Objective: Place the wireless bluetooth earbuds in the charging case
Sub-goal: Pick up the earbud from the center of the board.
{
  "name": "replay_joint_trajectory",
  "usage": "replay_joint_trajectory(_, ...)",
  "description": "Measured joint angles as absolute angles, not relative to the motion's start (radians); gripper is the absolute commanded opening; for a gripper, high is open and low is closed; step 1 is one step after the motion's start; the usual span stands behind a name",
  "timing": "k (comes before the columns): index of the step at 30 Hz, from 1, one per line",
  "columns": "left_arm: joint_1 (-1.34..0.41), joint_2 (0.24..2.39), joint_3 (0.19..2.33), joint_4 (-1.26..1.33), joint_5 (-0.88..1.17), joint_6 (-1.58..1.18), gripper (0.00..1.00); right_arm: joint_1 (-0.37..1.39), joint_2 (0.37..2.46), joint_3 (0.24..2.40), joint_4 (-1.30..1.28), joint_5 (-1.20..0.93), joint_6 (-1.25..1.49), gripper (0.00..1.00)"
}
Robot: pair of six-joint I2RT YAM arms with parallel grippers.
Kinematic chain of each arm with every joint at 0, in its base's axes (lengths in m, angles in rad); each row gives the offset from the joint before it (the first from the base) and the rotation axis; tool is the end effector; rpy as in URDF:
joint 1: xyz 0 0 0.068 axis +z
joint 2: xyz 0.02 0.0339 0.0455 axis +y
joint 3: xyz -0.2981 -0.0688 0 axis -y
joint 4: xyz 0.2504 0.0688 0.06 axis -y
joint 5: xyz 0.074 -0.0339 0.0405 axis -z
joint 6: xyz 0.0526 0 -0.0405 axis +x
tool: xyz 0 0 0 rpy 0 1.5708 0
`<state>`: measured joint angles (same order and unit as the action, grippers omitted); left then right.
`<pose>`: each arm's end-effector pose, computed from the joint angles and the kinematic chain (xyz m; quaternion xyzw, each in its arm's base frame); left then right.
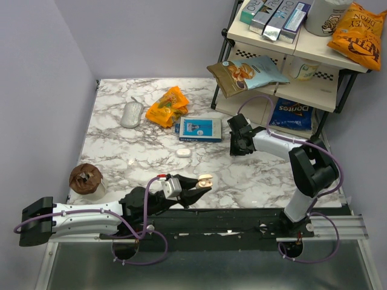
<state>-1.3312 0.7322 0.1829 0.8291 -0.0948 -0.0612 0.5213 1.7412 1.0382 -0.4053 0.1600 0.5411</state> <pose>0.0439 -0.1588 0.2681 0.3260 0.5062 -0.4898 0.6305 0.3134 0.1703 0.1785 0.0279 0.9700 0.0487 0.2364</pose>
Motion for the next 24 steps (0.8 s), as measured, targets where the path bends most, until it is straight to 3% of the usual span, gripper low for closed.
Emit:
replay_joint_trajectory(13, -1.331, 0.739, 0.183, 0.84, -0.1, -0.06, 0.0, 0.522, 1.68, 1.044, -0.419, 0.207, 0.539, 0.0)
replay_joint_trajectory(24, -1.32, 0.848, 0.165, 1.01, -0.207, -0.054, 0.0, 0.533, 1.338, 1.044, -0.338, 0.255, 0.474, 0.0)
